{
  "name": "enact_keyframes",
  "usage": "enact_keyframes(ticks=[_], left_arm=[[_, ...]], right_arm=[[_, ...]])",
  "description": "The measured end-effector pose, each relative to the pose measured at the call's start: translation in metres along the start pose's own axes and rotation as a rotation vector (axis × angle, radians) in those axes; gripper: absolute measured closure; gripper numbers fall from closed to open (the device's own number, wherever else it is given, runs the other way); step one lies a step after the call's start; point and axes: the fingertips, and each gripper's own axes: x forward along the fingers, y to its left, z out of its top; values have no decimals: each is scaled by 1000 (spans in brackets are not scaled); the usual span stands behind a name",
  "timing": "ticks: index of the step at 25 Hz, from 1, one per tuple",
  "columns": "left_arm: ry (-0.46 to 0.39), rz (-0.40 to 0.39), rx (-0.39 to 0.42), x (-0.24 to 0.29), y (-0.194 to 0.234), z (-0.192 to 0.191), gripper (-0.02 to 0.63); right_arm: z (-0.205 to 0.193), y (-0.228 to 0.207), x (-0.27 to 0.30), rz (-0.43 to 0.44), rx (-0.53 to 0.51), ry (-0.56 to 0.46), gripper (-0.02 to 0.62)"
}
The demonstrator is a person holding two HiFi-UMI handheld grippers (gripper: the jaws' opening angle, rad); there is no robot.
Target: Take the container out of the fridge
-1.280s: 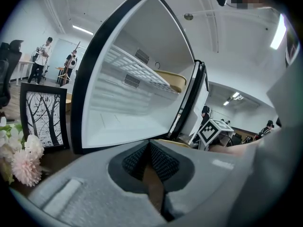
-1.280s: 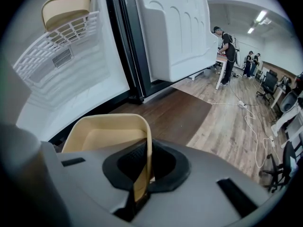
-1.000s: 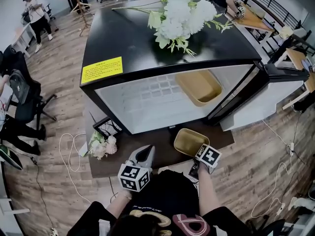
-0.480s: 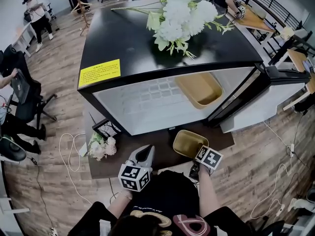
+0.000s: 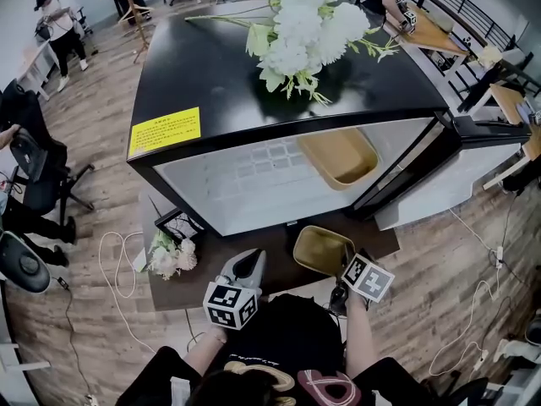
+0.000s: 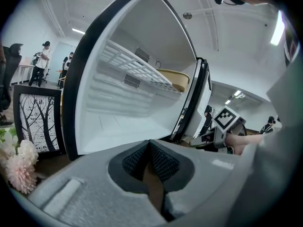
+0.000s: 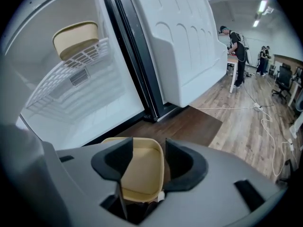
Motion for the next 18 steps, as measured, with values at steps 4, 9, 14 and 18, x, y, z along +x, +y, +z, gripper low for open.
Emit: enact_keyframes(ticks=[4,9,14,18], left_arm=[[-24,-14,-42,1,-4,9,598],[-22,-35,-18,1,-9,10,598],[-17,-36,-23,-1,-4,7,598],[-19,-44,-16,-4,-2,10,598]], right_arm=[[14,9,-15,20,20,-51,379],[31,20,-35,33,33,-113,387],[55,31,-58,40,33,-202,390],[76,41,-80,62,69,-273,399]])
